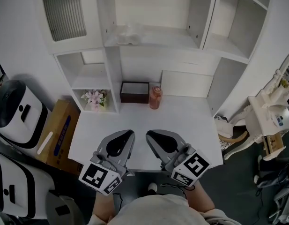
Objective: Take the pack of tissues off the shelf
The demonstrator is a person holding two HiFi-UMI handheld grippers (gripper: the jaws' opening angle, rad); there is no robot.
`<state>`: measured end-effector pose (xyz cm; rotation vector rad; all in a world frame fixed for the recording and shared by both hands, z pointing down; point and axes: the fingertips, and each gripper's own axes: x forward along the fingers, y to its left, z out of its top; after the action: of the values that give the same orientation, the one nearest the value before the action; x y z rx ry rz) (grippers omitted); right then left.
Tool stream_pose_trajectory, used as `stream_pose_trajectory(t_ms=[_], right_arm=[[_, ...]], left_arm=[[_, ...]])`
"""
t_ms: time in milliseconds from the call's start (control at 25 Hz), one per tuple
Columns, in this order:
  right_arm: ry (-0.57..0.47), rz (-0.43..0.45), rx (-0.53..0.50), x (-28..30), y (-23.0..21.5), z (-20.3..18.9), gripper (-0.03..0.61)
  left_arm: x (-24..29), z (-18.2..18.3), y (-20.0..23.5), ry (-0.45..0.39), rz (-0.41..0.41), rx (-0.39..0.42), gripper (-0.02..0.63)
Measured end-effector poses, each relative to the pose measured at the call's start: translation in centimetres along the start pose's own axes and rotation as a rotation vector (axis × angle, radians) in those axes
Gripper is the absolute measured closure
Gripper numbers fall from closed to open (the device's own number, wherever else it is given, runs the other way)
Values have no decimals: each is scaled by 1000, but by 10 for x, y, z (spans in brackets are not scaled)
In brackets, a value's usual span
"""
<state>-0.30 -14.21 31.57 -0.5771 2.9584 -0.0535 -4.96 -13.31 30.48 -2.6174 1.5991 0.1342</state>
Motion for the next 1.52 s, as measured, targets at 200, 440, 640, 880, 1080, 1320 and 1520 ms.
stream_pose_trajectory(t_ms=[200,440,640,880,1080,1320,1520], right_arm=[[-1,13,-3,2,-24,-1,565],[-9,20,38,5,-46,-7,565],[-7,24,53,16,-53,-11,565],[-5,-29,55,33,-65,-14,565],[-7,-77,55,53,-74,-13,565],[-17,-134,42,79,-79,-11,565],[-28,-183,33,93,-84,-8,565]], left_arm=[[24,-1,5,-14,18,4,612],[40,-10,8,10,29,24,612],[44,-9,24,0,41,10,612],[54,-15,46,5,13,-10,612],[61,-6,75,2,-16,-16,612],[70,-3,105,14,-71,-22,612],[79,8,129,7,-94,-15,612]])
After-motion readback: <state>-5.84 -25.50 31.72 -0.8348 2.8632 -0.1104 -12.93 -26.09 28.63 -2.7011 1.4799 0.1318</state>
